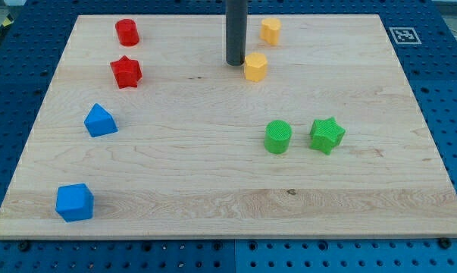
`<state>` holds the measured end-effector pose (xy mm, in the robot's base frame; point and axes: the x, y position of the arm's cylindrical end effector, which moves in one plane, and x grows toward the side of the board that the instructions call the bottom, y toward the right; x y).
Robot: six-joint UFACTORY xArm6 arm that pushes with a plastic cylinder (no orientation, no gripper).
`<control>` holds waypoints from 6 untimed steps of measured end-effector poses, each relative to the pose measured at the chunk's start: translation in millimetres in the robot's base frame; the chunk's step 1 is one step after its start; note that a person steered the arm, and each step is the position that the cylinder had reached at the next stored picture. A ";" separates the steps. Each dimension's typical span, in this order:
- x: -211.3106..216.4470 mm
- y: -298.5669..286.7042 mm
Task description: Move the yellow hexagon diagonally to the top right of the green circle
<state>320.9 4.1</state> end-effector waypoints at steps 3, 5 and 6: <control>0.0 -15.9; 12.8 -2.5; 19.0 28.8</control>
